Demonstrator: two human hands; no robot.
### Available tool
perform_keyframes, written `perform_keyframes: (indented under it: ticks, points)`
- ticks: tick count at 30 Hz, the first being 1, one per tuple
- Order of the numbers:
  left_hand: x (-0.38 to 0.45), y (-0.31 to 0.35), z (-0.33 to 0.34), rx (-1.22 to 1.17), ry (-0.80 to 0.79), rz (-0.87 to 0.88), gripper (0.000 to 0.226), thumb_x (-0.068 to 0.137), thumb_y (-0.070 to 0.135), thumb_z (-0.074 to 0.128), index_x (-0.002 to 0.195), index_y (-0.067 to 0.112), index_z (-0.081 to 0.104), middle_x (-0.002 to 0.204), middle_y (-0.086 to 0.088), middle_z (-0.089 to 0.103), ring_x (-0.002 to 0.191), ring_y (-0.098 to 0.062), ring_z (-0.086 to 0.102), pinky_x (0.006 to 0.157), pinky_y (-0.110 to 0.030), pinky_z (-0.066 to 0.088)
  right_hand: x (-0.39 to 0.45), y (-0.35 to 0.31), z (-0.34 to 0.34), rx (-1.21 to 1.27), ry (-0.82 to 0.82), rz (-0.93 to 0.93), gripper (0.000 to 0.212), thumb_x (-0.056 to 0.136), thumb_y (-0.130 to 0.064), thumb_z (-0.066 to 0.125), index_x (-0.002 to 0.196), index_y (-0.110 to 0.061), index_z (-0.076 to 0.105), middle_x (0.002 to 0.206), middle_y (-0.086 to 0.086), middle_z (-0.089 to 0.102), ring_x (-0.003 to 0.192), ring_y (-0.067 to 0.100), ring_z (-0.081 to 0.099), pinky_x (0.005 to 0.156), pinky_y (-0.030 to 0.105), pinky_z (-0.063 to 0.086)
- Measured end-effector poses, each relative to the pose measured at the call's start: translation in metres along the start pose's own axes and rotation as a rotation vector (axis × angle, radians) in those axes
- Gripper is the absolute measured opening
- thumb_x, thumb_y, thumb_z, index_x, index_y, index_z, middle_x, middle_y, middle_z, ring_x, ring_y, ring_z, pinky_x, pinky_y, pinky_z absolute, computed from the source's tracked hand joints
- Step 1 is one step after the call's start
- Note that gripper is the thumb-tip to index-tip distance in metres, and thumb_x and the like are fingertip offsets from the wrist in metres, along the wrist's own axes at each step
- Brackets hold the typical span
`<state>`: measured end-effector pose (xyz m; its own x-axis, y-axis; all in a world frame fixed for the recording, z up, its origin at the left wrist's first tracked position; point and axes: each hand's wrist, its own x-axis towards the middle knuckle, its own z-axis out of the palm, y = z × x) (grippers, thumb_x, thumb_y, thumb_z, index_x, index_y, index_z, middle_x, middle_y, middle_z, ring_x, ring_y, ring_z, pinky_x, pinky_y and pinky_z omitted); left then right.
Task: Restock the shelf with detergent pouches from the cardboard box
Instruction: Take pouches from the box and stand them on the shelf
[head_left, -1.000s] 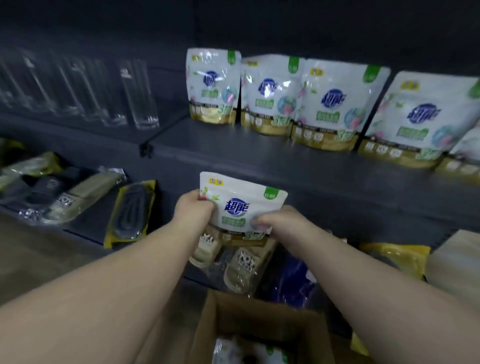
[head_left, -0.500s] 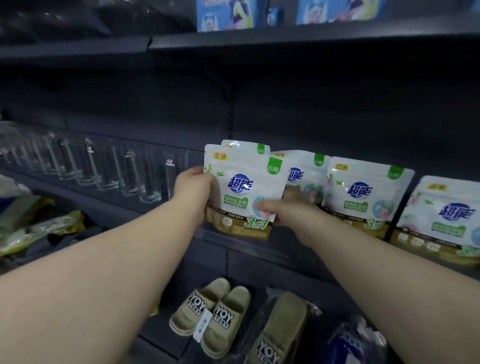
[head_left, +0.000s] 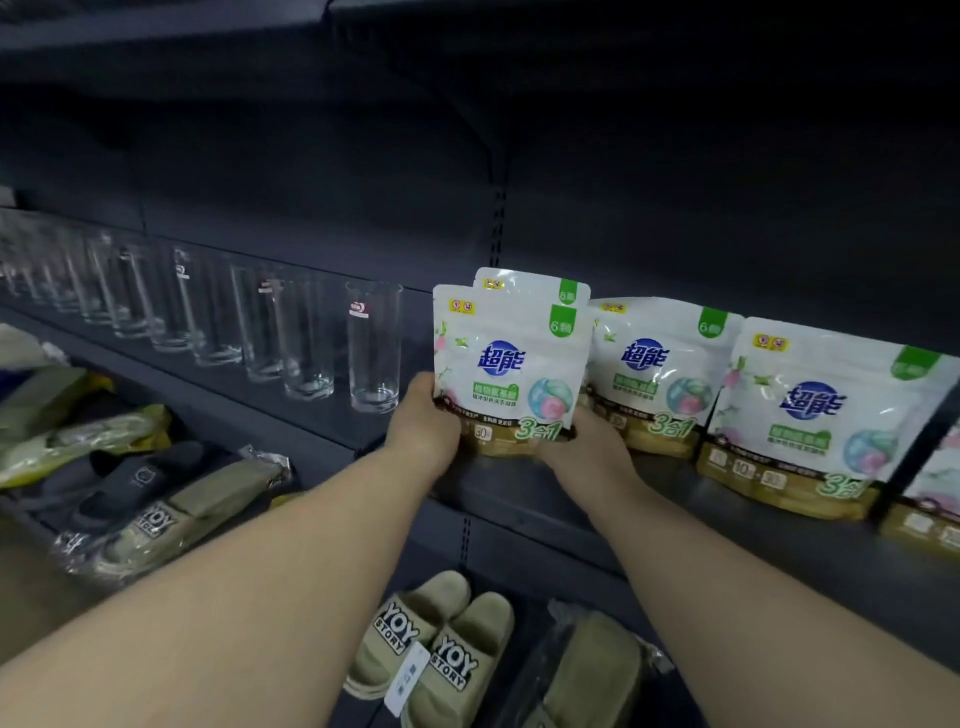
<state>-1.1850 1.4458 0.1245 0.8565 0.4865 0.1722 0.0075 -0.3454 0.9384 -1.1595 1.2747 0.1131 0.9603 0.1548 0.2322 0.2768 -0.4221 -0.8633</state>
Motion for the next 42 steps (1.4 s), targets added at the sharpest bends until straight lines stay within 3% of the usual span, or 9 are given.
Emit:
perform_keyframes:
  ticks: [5,10,19,26,32,37,40,42]
  points:
    - [0.006,-0.004,0.009,0.083,0.056,0.005,0.03,0.086,-0.005,0.042,0.11,0.012,0.049,0.102,-0.008,0.063,0.092,-0.026,0.058,0.078,-0.032,0.047,0.002,0.004,0.004,-0.003,0.02,0.004,0.031,0.082,-0.021,0.074,0.111,-0.029,0.066,0.098,-0.014,0.066,0.09,0.006,0.06,0.075,0.026,0.049]
    - [0.006,-0.004,0.009,0.097,0.047,-0.001,0.037,0.088,-0.001,0.045,0.121,0.017,0.048,0.109,-0.008,0.066,0.099,-0.028,0.061,0.084,-0.035,0.05,-0.003,0.002,-0.001,0.045,-0.008,0.006,0.024,0.082,-0.019,0.072,0.099,-0.033,0.062,0.092,-0.02,0.064,0.087,0.002,0.06,0.074,0.024,0.05]
    - [-0.001,-0.002,0.008,0.092,0.064,-0.007,0.042,0.087,-0.004,0.043,0.124,0.014,0.047,0.113,-0.007,0.064,0.101,-0.028,0.06,0.088,-0.037,0.052,-0.008,-0.004,-0.002,0.016,-0.022,-0.003,0.022,0.084,-0.017,0.072,0.099,-0.03,0.061,0.089,-0.019,0.062,0.082,-0.003,0.056,0.066,0.016,0.044]
    - [-0.015,-0.004,0.005,0.038,0.15,-0.019,0.044,0.088,-0.001,0.045,0.129,0.013,0.048,0.113,0.001,0.057,0.095,-0.02,0.055,0.079,-0.027,0.043,-0.018,-0.007,-0.006,0.038,0.04,0.019,0.032,0.078,-0.032,0.079,0.105,-0.025,0.063,0.098,-0.011,0.066,0.09,0.005,0.061,0.073,0.024,0.049]
    - [-0.056,-0.016,0.004,-0.025,0.333,0.053,0.02,0.083,0.008,0.055,0.101,0.017,0.057,0.106,-0.005,0.065,0.093,-0.023,0.06,0.078,-0.028,0.042,-0.048,-0.008,-0.017,0.097,0.168,0.056,0.034,0.078,-0.039,0.079,0.103,-0.025,0.06,0.1,-0.007,0.064,0.085,0.003,0.06,0.062,0.019,0.042]
    - [-0.13,-0.031,0.022,-0.161,0.148,0.085,0.016,0.085,0.009,0.056,0.092,0.023,0.06,0.095,0.0,0.065,0.091,-0.019,0.062,0.085,-0.039,0.051,-0.111,-0.001,-0.031,0.232,0.133,-0.093,0.017,0.082,-0.021,0.078,0.093,-0.022,0.065,0.085,-0.008,0.068,0.079,0.004,0.064,0.071,0.017,0.051]
    - [-0.181,-0.056,0.04,-0.183,-0.111,0.015,0.02,0.087,0.005,0.055,0.088,0.024,0.063,0.086,-0.003,0.068,0.084,-0.023,0.067,0.073,-0.042,0.055,-0.167,0.033,-0.041,0.245,-0.036,-0.071,0.013,0.085,-0.015,0.076,0.095,-0.019,0.069,0.089,-0.003,0.072,0.083,0.005,0.068,0.077,0.019,0.054]
    - [-0.214,-0.077,0.05,-0.192,-0.267,-0.039,0.027,0.086,0.0,0.053,0.08,0.022,0.066,0.077,-0.003,0.07,0.071,-0.02,0.067,0.062,-0.034,0.055,-0.204,0.071,-0.047,0.176,-0.179,0.008,0.012,0.087,-0.013,0.073,0.09,-0.025,0.07,0.091,-0.002,0.075,0.087,0.008,0.071,0.079,0.024,0.057]
